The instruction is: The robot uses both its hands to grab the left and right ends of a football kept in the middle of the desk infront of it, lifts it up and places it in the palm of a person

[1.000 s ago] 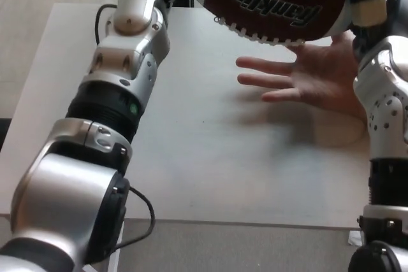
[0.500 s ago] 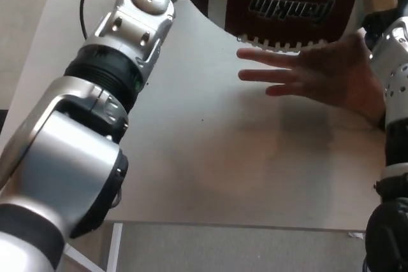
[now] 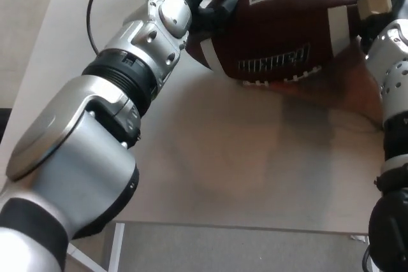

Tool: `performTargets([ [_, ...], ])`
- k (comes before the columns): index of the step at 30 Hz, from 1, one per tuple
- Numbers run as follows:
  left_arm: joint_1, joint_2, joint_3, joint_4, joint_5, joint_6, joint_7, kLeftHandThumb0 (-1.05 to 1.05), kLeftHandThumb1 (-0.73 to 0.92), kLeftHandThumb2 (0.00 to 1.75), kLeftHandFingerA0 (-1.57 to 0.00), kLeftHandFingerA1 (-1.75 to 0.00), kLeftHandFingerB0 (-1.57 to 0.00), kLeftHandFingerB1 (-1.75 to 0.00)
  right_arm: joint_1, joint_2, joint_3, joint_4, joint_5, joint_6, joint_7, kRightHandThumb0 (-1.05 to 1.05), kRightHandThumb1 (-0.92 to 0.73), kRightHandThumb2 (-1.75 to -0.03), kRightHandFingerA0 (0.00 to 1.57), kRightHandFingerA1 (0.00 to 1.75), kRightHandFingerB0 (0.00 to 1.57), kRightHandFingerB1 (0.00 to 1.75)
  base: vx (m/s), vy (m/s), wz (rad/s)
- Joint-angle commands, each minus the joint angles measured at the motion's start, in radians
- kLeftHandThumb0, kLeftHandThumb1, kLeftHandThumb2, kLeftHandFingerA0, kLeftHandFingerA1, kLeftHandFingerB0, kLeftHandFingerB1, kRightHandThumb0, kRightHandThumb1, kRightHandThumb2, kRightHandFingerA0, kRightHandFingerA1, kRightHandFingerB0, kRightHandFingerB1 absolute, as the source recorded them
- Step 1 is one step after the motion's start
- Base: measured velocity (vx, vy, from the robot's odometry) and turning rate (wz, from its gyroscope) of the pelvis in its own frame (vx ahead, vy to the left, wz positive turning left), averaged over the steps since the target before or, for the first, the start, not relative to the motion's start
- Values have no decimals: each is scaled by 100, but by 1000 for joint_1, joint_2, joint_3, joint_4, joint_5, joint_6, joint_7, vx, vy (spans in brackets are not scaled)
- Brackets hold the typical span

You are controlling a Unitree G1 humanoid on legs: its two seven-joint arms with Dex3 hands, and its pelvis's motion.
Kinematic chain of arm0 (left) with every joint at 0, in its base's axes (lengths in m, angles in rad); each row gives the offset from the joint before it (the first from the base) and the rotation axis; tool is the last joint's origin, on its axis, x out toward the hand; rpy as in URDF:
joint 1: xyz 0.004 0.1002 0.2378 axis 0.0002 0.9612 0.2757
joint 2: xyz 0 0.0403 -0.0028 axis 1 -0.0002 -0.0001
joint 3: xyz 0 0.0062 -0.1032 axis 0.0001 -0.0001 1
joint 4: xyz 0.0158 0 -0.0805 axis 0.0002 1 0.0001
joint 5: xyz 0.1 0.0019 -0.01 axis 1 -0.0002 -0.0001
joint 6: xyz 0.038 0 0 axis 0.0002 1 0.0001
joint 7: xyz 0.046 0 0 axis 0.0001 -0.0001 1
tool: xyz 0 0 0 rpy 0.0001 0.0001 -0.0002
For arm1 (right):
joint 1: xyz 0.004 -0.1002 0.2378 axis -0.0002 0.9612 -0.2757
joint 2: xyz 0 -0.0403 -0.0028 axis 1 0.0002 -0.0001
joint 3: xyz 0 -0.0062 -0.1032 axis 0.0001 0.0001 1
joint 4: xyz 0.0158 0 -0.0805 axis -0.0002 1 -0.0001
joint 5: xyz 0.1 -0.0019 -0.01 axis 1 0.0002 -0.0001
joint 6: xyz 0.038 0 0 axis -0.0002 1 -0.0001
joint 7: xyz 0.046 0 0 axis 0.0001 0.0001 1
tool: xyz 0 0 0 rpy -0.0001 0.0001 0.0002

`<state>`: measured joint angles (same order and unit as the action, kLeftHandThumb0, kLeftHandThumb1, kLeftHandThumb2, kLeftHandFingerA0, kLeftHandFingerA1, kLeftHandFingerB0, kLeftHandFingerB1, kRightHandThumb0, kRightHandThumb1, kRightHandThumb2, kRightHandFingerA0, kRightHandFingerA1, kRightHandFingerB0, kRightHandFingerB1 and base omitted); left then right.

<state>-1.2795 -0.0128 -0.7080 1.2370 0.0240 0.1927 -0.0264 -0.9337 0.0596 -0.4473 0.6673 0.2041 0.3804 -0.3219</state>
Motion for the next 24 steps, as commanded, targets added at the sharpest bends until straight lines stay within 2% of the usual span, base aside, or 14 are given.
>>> performTargets([
  [1,32,-211,-167,27,212,25,-326,-46,65,59,-32,-76,-33,-43,-39,6,19,91,41,-126,90,-84,-90,-67,62,67,52,41,0,0,0],
  [3,26,-211,-158,19,201,38,-319,-50,48,84,-42,-74,-29,-51,-22,-1,13,96,45,-129,94,-83,-88,-66,62,65,54,40,0,0,0],
  [4,26,-211,-158,22,204,41,-312,-46,64,59,-43,-75,-34,-39,-20,-6,8,100,47,-128,91,-83,-87,-67,61,62,54,41,0,0,0],
  [8,19,-193,-219,29,269,35,-301,-51,66,60,-41,-78,-35,-44,-10,-25,23,83,35,-133,103,-85,-88,-67,53,60,42,36,0,0,0],
  [9,17,-178,-223,21,275,29,-295,-51,50,88,-47,-74,-31,-55,-8,-33,34,84,25,-146,117,-92,-89,-67,44,56,30,31,0,0,0],
  [11,10,-158,-231,12,280,31,-307,-50,66,59,-42,-73,-29,-43,-7,-49,48,84,16,-140,137,-96,-90,-68,35,50,20,27,0,0,0],
  [12,-14,-136,-167,26,217,106,-377,-53,53,85,-32,-71,-4,-43,-6,-88,96,77,-16,-115,199,-89,-71,-119,0,35,0,17,0,0,0],
  [17,9,-44,40,-13,62,158,-323,-49,66,60,-36,-62,-12,-31,-12,-132,121,43,-9,-92,255,-104,-75,-119,3,23,8,19,0,0,0],
  [18,29,2,107,-36,19,149,-269,-46,67,60,-38,-66,-14,-32,-15,-138,115,12,12,-87,272,-99,-70,-115,6,37,12,28,0,0,0],
  [19,41,35,146,-55,5,126,-259,-35,50,97,-36,-68,-5,-49,-17,-140,112,-4,22,-92,278,-100,-70,-115,6,42,12,29,0,0,0],
  [21,47,72,213,-74,-9,132,-223,-42,69,61,-28,-60,-16,-34,-10,-148,113,-38,39,-105,303,-104,-92,-69,4,38,9,29,0,0,0],
  [22,49,68,222,-77,-1,134,-223,-42,69,61,-28,-60,-16,-34,-9,-153,113,-39,40,-104,306,-104,-92,-69,4,38,9,29,0,0,0],
  [23,59,107,248,-103,5,125,-203,-45,69,60,-42,-63,-21,-35,-8,-160,120,-65,42,-99,313,-90,-67,-116,0,39,12,28,0,0,0],
  [24,79,183,293,-153,1,94,-176,-44,69,59,-44,-70,-20,-39,-6,-170,129,-113,45,-89,324,-97,-72,-118,3,38,13,26,0,0,0],
])
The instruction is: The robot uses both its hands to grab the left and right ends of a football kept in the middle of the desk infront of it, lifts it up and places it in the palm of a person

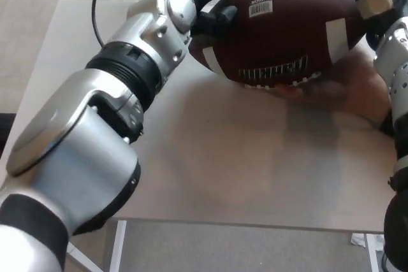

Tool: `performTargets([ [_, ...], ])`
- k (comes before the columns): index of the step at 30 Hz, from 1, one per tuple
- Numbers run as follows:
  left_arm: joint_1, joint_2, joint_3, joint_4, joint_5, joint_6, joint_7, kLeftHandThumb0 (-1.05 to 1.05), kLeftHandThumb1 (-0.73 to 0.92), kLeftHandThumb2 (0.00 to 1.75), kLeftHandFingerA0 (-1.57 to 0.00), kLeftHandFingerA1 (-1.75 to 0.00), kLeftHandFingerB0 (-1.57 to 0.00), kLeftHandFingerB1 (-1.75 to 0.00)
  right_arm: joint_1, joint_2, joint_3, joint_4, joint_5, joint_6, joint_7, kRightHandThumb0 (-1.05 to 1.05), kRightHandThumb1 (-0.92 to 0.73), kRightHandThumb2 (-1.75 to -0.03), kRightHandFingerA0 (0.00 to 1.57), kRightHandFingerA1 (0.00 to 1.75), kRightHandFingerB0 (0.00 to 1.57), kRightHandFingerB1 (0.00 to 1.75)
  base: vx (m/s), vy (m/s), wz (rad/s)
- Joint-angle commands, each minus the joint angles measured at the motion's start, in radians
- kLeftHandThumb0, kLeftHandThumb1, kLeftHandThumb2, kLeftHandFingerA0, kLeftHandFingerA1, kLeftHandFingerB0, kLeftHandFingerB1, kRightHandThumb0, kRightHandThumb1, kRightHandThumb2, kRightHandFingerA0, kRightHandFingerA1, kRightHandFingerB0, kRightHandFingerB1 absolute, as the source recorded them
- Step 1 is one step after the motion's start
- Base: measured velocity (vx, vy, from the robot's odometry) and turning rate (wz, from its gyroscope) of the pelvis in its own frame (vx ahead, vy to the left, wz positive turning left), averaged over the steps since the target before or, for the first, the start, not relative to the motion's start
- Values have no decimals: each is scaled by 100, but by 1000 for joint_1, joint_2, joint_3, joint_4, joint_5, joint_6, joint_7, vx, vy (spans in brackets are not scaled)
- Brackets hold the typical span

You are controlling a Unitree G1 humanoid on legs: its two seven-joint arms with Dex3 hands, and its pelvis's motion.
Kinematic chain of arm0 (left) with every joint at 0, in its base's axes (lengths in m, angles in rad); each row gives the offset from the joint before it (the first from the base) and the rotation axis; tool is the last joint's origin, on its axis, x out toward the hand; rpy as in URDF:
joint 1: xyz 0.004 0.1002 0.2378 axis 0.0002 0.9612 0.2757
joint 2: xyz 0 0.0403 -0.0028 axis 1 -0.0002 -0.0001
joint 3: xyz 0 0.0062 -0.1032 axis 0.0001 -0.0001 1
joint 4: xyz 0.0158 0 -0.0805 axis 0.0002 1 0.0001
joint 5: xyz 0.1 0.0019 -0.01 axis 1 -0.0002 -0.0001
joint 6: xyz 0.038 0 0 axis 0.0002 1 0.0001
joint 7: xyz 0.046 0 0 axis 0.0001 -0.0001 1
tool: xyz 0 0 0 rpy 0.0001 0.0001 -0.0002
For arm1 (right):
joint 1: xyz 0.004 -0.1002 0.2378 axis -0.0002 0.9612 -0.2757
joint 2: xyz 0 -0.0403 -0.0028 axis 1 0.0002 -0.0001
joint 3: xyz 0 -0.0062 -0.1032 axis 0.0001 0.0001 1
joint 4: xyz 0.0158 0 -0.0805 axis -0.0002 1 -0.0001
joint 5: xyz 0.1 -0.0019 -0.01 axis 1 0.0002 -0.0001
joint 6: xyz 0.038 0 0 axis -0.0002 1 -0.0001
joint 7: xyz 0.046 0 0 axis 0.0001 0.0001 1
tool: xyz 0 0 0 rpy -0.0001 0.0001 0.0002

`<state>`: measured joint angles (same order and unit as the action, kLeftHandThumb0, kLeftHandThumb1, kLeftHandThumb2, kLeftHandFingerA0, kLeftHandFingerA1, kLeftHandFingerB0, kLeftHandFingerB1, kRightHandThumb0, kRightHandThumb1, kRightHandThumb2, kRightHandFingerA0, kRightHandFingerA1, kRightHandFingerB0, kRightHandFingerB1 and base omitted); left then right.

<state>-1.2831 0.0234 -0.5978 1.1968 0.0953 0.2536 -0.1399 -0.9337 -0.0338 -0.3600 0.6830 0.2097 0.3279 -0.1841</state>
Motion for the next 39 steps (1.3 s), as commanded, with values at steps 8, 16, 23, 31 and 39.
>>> performTargets([
  [8,205,446,368,-521,-62,71,-148,-44,67,60,-33,-63,-23,-39,67,-174,40,-353,96,58,275,-100,-78,-119,0,13,11,21,0,0,0],
  [16,568,687,911,-1231,-263,292,-196,-58,77,62,-41,-71,-15,-41,291,-395,-89,-612,166,93,419,-102,-78,-115,12,16,9,15,0,0,0],
  [23,1252,495,1585,-1776,-293,203,-377,-65,75,63,-36,-51,-21,-34,718,-469,-473,-971,353,117,551,-89,-92,-75,25,35,14,28,0,0,0],
  [31,1835,71,1945,-1770,-644,-372,-304,-68,82,64,-35,-54,-11,-37,1157,-213,-854,-1342,470,-147,489,-88,-80,-83,38,41,25,35,0,0,0],
  [39,1910,-50,1961,-1570,-744,-661,-277,-62,83,65,-43,-49,-21,-32,1241,31,-834,-1303,192,-532,291,-69,-90,-68,48,40,32,31,0,0,0],
])
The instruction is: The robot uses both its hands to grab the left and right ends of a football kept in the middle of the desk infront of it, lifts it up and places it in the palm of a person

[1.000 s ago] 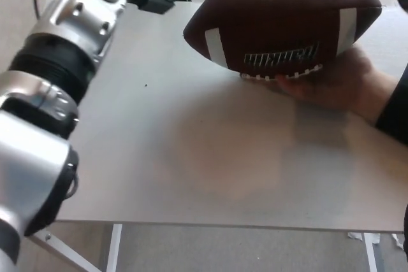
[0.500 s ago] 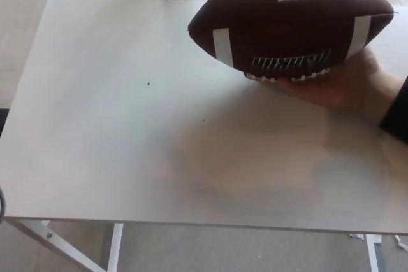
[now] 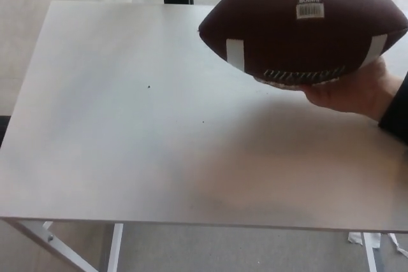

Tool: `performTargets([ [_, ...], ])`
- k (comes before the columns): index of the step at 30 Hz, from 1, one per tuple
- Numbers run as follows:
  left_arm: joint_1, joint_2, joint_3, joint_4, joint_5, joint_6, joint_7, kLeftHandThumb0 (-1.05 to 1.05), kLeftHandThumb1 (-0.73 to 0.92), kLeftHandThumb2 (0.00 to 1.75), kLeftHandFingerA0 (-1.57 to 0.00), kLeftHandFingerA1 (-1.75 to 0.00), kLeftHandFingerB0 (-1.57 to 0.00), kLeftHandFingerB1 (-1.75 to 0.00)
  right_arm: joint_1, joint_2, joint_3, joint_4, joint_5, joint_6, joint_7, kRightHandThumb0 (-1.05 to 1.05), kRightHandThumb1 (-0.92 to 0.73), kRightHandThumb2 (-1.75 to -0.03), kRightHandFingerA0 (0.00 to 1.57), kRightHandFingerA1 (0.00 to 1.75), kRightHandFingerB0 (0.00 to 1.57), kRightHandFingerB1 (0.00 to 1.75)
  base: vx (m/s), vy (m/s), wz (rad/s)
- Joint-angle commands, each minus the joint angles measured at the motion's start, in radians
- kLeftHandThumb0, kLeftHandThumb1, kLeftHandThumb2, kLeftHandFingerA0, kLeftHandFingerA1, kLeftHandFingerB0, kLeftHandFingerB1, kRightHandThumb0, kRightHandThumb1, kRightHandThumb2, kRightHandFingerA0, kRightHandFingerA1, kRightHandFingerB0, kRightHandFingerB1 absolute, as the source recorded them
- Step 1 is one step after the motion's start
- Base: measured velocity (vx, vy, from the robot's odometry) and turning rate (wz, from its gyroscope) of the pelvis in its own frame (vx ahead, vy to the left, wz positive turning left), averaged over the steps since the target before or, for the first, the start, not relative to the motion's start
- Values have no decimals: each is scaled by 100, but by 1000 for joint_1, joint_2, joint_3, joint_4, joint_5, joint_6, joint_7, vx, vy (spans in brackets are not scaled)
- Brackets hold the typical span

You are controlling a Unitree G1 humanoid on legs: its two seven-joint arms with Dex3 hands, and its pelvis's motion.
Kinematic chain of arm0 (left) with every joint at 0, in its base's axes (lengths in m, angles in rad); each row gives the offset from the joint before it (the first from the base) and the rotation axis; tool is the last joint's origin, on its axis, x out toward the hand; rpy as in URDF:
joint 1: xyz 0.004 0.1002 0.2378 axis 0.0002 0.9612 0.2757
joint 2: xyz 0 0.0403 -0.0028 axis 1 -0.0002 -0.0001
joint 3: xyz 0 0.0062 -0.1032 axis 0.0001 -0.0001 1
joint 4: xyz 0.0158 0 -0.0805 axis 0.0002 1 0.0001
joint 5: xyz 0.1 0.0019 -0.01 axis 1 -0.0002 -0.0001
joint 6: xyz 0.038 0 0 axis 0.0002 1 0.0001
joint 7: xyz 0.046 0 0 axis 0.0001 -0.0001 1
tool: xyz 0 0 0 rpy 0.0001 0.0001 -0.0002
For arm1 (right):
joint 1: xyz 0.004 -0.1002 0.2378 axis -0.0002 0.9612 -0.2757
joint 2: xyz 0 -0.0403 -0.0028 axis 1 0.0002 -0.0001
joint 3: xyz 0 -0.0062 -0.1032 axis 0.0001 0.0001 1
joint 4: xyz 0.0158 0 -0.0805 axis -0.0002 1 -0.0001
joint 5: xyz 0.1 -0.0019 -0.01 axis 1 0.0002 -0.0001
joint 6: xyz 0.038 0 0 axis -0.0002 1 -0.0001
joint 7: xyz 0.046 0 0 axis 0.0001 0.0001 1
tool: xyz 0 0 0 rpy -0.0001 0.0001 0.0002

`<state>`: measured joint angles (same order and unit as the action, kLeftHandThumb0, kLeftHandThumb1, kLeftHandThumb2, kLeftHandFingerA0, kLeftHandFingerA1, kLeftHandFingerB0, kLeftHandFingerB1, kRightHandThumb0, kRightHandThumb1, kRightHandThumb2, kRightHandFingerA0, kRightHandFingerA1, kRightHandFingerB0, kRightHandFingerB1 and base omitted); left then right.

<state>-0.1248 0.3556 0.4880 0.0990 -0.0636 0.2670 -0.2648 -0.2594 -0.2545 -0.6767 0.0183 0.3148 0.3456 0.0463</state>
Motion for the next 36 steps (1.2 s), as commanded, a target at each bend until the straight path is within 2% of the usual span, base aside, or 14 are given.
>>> performTargets([
  [1,750,-386,867,-434,-575,-692,-149,-66,81,65,-45,-52,-19,-33,585,269,-516,-577,82,-629,83,-67,-88,-67,41,41,29,30,0,0,0],
  [7,730,-319,870,11,-477,-825,-91,-74,66,97,-41,-66,-15,-49,725,297,-495,-174,17,-948,168,-64,-81,-65,64,65,34,33,0,0,0],
  [10,730,-231,898,299,-462,-806,-54,-65,84,65,-36,-64,-14,-34,767,288,-503,-10,-5,-975,136,-70,-65,-100,51,68,27,48,0,0,0],
  [11,760,-232,898,347,-430,-796,-5,-59,70,99,-25,-63,-4,-38,803,271,-499,90,-23,-982,129,-70,-74,-62,37,67,38,40,0,0,0],
  [13,837,-307,877,227,-369,-704,54,-51,68,98,-20,-67,-3,-48,830,233,-493,253,-44,-974,83,-83,-60,-98,28,70,37,54,0,0,0],
  [17,873,-283,837,293,-310,-674,65,-59,69,97,-19,-69,-6,-51,862,207,-452,360,-146,-983,-54,-82,-69,-67,15,86,33,51,0,0,0],
  [21,882,-208,709,464,-223,-546,31,-54,84,65,-7,-85,-8,-41,812,109,-377,590,-172,-834,-193,-73,-82,-64,2,86,17,48,0,0,0],
  [23,864,-193,641,493,-190,-472,10,-35,64,114,-8,-60,0,-52,759,83,-355,596,-184,-707,-292,-81,-81,-66,12,79,22,53,0,0,0],
  [26,695,42,466,875,-41,-428,79,-64,71,62,-42,-63,-25,-38,714,37,-274,352,-237,-188,-361,-69,-64,-103,52,79,33,60,0,0,0],
  [28,613,120,400,972,7,-375,109,-66,58,84,-39,-63,-23,-46,568,23,-405,349,17,-66,-372,-56,-71,-62,67,172,52,54,0,0,0],
  [31,581,151,323,922,48,-329,75,-61,72,63,-45,-68,-34,-43,446,-26,-431,451,82,-87,-393,-55,-68,-67,95,169,61,72,0,0,0],
  [33,624,131,275,736,55,-237,17,-61,75,63,-43,-66,-32,-41,330,-78,-444,551,116,-91,-409,-59,-73,-62,63,160,25,44,0,0,0],
  [34,607,141,254,743,53,-222,5,-62,72,63,-46,-65,-26,-40,283,-94,-447,573,130,-87,-408,-61,-75,-63,67,175,35,95,0,0,0],
  [36,570,148,234,774,27,-202,-9,-60,73,63,-46,-69,-23,-40,202,-140,-463,646,130,-102,-445,-58,-60,-101,119,139,65,93,0,0,0],
])
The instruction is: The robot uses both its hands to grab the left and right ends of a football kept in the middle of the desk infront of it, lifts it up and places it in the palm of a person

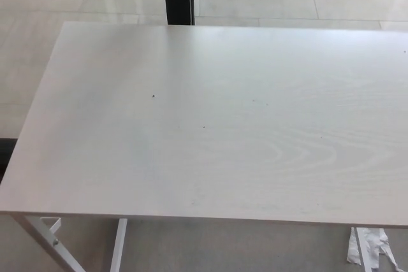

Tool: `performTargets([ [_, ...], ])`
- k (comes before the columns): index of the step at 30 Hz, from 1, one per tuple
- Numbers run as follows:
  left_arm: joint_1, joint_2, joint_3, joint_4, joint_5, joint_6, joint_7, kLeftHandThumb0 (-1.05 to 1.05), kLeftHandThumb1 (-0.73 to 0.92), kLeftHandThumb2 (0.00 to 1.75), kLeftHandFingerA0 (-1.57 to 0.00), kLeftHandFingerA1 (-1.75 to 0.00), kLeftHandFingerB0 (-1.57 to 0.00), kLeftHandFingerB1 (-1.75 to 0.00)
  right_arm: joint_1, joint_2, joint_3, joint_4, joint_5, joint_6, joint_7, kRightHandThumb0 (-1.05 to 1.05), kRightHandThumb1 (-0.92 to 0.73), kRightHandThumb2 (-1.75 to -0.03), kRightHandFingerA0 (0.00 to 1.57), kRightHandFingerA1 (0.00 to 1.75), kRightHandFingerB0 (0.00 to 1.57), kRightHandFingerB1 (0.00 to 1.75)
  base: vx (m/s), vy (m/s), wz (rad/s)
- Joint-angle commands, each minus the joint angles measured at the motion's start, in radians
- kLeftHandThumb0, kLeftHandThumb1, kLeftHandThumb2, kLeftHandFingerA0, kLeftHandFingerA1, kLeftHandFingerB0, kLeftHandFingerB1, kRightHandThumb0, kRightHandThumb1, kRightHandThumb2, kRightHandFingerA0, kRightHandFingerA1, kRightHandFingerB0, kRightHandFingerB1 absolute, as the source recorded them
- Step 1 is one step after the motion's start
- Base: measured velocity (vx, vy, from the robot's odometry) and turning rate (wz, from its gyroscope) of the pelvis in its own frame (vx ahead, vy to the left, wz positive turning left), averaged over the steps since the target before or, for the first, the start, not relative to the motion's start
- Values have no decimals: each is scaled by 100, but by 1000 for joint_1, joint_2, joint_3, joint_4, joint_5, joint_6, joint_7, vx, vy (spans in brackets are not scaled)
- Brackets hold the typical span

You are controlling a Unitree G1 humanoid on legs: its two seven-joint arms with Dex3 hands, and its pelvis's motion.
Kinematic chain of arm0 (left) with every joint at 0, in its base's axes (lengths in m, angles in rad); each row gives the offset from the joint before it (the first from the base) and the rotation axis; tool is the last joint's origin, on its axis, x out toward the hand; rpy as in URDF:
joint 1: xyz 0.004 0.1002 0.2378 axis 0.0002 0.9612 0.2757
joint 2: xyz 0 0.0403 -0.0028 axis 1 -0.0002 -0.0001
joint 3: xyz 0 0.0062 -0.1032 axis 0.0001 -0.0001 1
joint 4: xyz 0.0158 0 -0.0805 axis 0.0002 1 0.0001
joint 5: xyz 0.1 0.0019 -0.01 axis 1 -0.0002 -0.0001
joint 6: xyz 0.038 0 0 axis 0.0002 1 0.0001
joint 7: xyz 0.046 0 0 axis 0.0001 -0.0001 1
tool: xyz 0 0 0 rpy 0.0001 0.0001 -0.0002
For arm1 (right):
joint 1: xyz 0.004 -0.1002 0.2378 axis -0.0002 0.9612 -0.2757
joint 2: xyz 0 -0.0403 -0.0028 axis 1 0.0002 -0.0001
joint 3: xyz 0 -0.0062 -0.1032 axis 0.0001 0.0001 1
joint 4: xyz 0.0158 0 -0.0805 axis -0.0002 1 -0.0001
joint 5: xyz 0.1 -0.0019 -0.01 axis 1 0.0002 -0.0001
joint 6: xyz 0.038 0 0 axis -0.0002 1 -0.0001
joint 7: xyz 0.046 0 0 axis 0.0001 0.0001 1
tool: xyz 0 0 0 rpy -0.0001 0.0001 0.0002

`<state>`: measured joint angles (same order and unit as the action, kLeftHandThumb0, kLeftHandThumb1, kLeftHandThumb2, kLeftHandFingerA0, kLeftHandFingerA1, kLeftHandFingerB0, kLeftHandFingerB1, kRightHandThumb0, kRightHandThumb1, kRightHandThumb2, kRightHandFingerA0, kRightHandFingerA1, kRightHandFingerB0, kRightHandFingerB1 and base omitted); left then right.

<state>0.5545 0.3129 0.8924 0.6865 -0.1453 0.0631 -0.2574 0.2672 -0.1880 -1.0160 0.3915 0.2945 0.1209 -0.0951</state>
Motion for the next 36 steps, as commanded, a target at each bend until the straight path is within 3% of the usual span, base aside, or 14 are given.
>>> performTargets([
  [1,-119,190,-181,194,107,-2,-16,-60,73,63,-46,-69,-23,-40,-347,-222,-131,295,154,120,-310,-58,-60,-101,119,139,65,93,0,0,0],
  [4,-122,183,-231,207,93,-23,-67,-62,59,96,-40,-69,-20,-50,-384,-275,-171,414,157,11,-321,-56,-72,-63,59,138,36,52,0,0,0],
  [7,-94,174,-213,219,47,-81,-76,-63,79,63,-39,-66,-28,-40,-319,-275,-137,460,102,-6,-275,-58,-70,-64,66,167,42,63,0,0,0],
  [12,-89,160,-104,244,-80,-41,-56,-64,70,61,-42,-73,-28,-46,-221,-278,-59,508,85,-33,-46,-66,-57,-89,22,63,15,44,0,0,0],
  [14,-93,177,-71,306,-113,-53,-71,-64,56,95,-40,-70,-22,-51,-187,-286,-23,521,91,-40,43,-65,-71,-63,20,51,13,23,0,0,0],
  [18,-92,198,-80,370,-118,-85,-137,-64,53,95,-39,-70,-17,-50,-137,-309,57,522,61,-50,124,-68,-75,-62,13,49,7,27,0,0,0],
  [19,-87,198,-82,368,-123,-92,-155,-72,65,64,-34,-67,-26,-42,-131,-313,79,520,51,-42,126,-71,-74,-62,16,49,9,25,0,0,0],
  [22,-57,208,-125,370,-96,-144,-196,-75,58,91,-32,-65,-20,-48,-128,-317,136,514,42,-47,146,-75,-55,-93,10,53,0,33,0,0,0],
  [26,-64,227,-159,411,-95,-156,-204,-74,68,61,-39,-65,-29,-38,-106,-337,204,521,34,-73,170,-79,-59,-94,4,50,1,34,0,0,0],
  [28,-54,221,-169,408,-98,-179,-209,-72,50,95,-46,-71,-17,-47,-114,-343,214,525,49,-72,176,-37,-44,-102,2,53,0,50,0,0,0],
  [29,-43,218,-176,399,-99,-195,-210,-82,69,61,-43,-63,-31,-38,-111,-348,216,544,56,-82,186,-71,-73,-63,11,45,12,24,0,0,0],
  [31,-35,216,-192,404,-83,-251,-183,-86,70,62,-53,-60,-34,-37,-105,-353,220,548,61,-72,186,-37,-44,-102,2,52,0,49,0,0,0],
  [34,-43,211,-195,397,-98,-265,-176,-87,67,61,-59,-57,-34,-37,-112,-356,208,551,96,-50,221,-72,-72,-62,16,51,16,26,0,0,0],
  [36,-34,199,-196,373,-108,-279,-188,-93,57,96,-57,-64,-31,-48,-116,-352,194,522,131,-23,258,-38,-44,-102,4,52,0,50,0,0,0],
])
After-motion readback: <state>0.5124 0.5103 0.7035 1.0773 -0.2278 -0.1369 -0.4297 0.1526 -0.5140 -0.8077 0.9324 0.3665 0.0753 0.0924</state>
